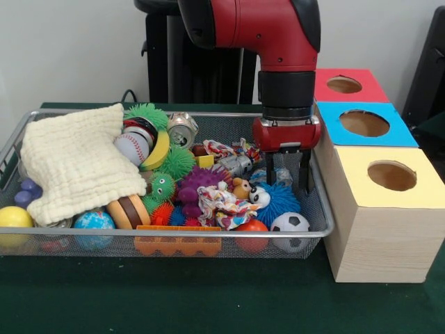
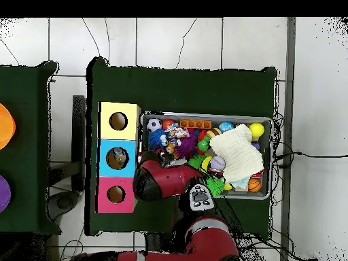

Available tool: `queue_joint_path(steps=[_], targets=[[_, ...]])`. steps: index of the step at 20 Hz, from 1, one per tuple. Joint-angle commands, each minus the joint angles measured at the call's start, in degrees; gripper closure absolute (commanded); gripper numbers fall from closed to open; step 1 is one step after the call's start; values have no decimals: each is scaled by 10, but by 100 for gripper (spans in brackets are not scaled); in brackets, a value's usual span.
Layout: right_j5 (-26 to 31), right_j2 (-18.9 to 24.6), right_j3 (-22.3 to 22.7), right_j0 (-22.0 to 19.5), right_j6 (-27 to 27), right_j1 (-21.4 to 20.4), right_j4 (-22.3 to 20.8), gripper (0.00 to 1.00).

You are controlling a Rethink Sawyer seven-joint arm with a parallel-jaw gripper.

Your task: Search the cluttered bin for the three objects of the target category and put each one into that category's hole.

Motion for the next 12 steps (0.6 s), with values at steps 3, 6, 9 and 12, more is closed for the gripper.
queue_joint_path(steps=[3,6,9,12], targets=[[42,4,60,-45,43,103,-56,0],[63,10,73,-58,33,83,-64,0],[77,1,78,-56,32,70,-61,0],[70,-20,84,-46,47,64,-50,0]])
